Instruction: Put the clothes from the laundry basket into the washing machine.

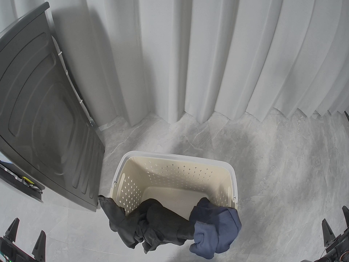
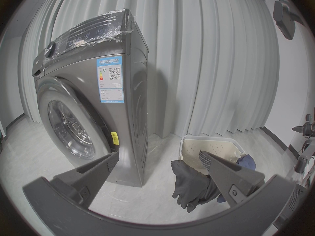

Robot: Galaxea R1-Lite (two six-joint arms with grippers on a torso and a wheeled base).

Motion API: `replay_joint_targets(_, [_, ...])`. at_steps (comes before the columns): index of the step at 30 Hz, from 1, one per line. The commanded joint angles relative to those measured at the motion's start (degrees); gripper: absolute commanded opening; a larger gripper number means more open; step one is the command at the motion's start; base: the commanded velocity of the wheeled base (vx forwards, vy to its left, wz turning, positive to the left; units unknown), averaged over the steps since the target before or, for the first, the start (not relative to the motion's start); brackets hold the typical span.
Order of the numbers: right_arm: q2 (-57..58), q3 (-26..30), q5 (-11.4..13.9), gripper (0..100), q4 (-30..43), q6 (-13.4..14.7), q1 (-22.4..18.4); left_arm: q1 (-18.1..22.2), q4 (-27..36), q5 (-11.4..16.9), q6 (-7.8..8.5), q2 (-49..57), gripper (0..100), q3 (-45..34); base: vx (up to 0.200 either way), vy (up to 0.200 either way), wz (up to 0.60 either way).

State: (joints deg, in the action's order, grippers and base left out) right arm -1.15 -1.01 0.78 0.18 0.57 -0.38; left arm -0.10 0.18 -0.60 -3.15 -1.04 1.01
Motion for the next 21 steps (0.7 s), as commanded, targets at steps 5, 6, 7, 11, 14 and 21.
replay_joint_targets(5, [0.0, 1.0, 0.0, 100, 0.0, 0.0, -0.1, 0.0, -0.1, 0.0, -0.02, 0.7, 100, -0.9, 0.000, 0.000, 0.00])
replay_joint_targets(6, [0.0, 1.0, 0.0, 100, 0.0, 0.0, 0.0, 0.1, 0.0, 0.0, -0.02, 0.7, 100, -0.9, 0.000, 0.000, 0.00])
replay_joint_targets(7, [0.0, 1.0, 0.0, 100, 0.0, 0.0, -0.1, 0.1, 0.0, 0.0, -0.02, 0.7, 100, -0.9, 0.200, 0.000, 0.00])
replay_joint_targets(11, [0.0, 1.0, 0.0, 100, 0.0, 0.0, 0.0, 0.0, 0.0, 0.0, -0.02, 0.7, 100, -0.9, 0.200, 0.000, 0.00])
replay_joint_targets(14, [0.0, 1.0, 0.0, 100, 0.0, 0.0, -0.1, 0.0, 0.0, 0.0, -0.02, 0.7, 100, -0.9, 0.067, 0.000, 0.00])
replay_joint_targets(21, [0.0, 1.0, 0.0, 100, 0.0, 0.0, 0.0, 0.0, 0.0, 0.0, -0.02, 0.7, 100, -0.9, 0.000, 0.000, 0.00])
